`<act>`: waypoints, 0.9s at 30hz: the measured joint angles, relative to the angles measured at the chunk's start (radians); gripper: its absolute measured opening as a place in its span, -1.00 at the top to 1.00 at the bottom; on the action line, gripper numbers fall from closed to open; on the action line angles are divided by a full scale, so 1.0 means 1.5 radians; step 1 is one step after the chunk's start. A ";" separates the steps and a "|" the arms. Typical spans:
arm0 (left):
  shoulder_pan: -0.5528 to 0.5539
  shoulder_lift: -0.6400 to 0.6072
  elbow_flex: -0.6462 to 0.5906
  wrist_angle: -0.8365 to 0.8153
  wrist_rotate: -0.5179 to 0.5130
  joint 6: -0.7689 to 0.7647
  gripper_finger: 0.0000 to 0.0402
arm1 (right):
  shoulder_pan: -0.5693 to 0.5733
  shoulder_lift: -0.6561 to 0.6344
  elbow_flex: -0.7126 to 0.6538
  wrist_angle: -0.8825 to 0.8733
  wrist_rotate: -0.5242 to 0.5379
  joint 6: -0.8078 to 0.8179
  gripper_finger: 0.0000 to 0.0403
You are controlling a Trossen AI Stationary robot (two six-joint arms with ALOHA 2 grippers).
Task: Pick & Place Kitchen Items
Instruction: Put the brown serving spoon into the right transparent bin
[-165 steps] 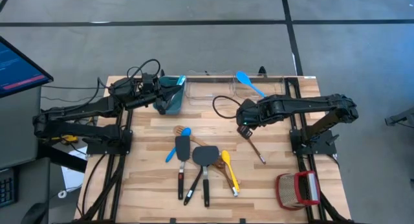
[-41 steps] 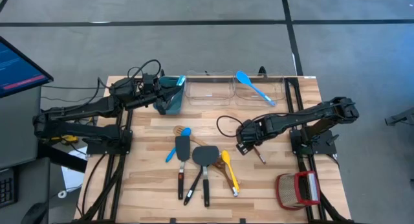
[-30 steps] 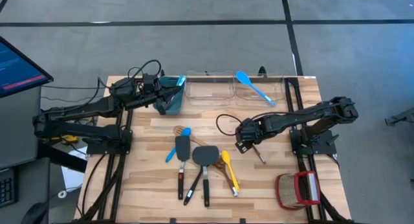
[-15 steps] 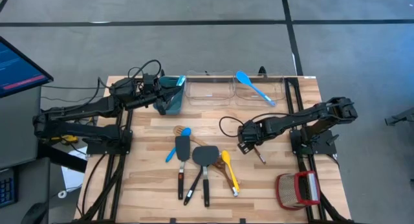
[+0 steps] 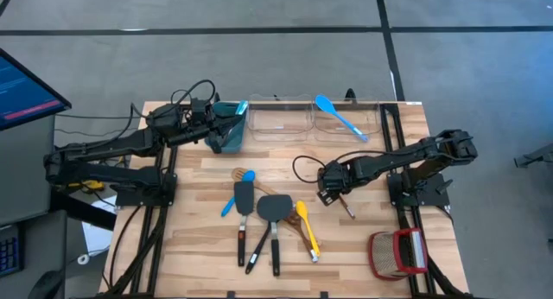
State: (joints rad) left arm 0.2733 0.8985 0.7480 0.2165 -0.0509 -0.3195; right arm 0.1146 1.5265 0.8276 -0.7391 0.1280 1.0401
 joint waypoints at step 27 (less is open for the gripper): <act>0.000 0.000 0.000 -0.006 0.000 0.000 0.99 | 0.000 0.023 0.001 0.020 0.006 -0.053 0.04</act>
State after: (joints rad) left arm 0.2732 0.8983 0.7483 0.2080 -0.0509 -0.3195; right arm 0.1141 1.5605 0.8296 -0.7084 0.1364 0.9606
